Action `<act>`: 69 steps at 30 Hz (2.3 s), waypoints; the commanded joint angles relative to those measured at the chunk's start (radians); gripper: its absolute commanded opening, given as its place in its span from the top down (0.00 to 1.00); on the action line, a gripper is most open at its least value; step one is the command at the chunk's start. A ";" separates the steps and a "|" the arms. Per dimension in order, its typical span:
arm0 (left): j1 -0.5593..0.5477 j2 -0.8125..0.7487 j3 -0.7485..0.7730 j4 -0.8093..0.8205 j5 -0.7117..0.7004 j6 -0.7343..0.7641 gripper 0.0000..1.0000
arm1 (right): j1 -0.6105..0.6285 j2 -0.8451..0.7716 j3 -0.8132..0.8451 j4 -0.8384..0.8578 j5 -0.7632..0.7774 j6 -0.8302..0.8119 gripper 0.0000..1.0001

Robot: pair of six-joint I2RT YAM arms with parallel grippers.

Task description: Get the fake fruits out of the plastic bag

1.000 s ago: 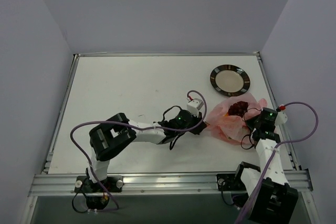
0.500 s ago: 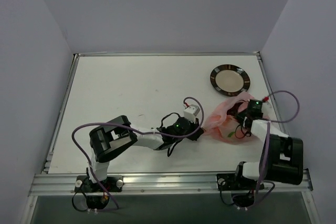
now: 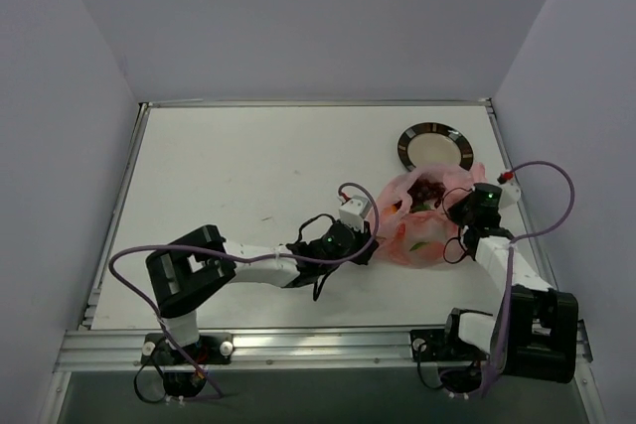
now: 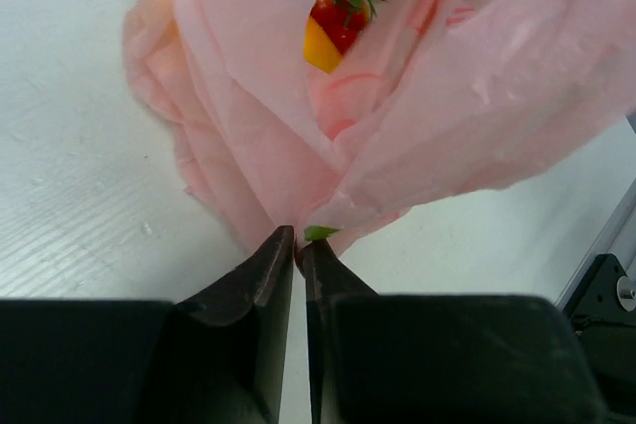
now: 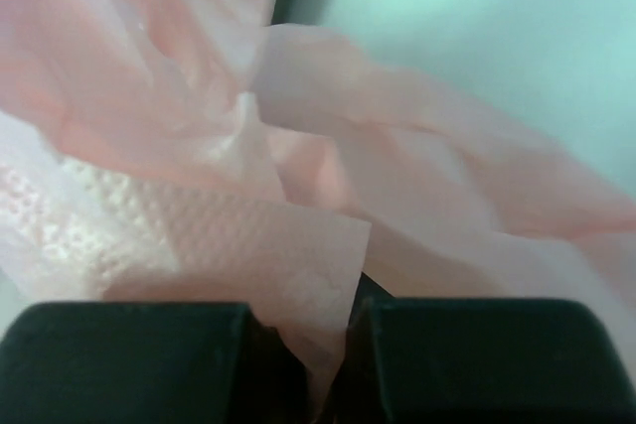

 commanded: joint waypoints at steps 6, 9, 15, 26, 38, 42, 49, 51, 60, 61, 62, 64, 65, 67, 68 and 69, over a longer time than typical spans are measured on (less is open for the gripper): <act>0.001 -0.296 0.091 -0.263 -0.151 0.151 0.70 | -0.130 -0.100 -0.087 -0.083 -0.030 0.017 0.98; -0.016 -0.385 0.160 -0.384 -0.142 0.225 0.50 | -0.130 -0.124 -0.078 -0.104 -0.066 0.018 0.98; -0.118 -0.392 0.308 -0.473 -0.111 0.288 0.54 | -0.130 -0.130 -0.067 -0.106 -0.070 0.023 0.97; -0.044 0.036 0.633 -0.424 -0.035 0.346 0.59 | -0.132 -0.205 -0.073 -0.167 -0.063 0.002 0.96; 0.061 0.162 0.611 -0.427 -0.026 0.357 0.63 | -0.126 -0.398 0.046 -0.311 -0.044 -0.049 0.23; 0.049 0.127 0.520 -0.354 -0.009 0.308 0.64 | -0.075 -0.423 0.161 -0.400 0.031 -0.089 0.12; -0.011 0.106 0.449 -0.305 -0.010 0.283 0.64 | 0.158 -0.399 0.312 -0.397 0.146 -0.147 0.23; -0.017 0.102 0.438 -0.286 -0.010 0.271 0.65 | 0.204 -0.353 0.339 -0.397 0.076 -0.182 0.44; -0.028 0.086 0.372 -0.223 -0.012 0.263 0.67 | 0.383 -0.296 0.270 -0.402 0.223 -0.183 0.84; -0.030 0.078 0.360 -0.210 -0.012 0.263 0.68 | 0.385 -0.296 0.260 -0.400 0.227 -0.178 0.86; -0.028 0.072 0.331 -0.197 -0.020 0.260 0.68 | 0.385 -0.285 0.235 -0.400 0.229 -0.173 0.87; -0.030 0.049 0.303 -0.162 -0.043 0.254 0.69 | 0.384 -0.221 0.200 -0.393 0.221 -0.152 0.88; -0.028 0.044 0.291 -0.154 -0.047 0.253 0.69 | 0.385 -0.200 0.182 -0.391 0.220 -0.137 0.90; -0.028 0.032 0.270 -0.150 -0.056 0.254 0.69 | 0.385 -0.161 0.117 -0.377 0.227 -0.092 0.91; -0.028 0.029 0.262 -0.145 -0.061 0.253 0.69 | 0.384 -0.163 0.093 -0.373 0.238 -0.048 0.91; -0.028 0.024 0.251 -0.127 -0.064 0.247 0.69 | 0.380 -0.170 0.071 -0.373 0.256 -0.025 0.91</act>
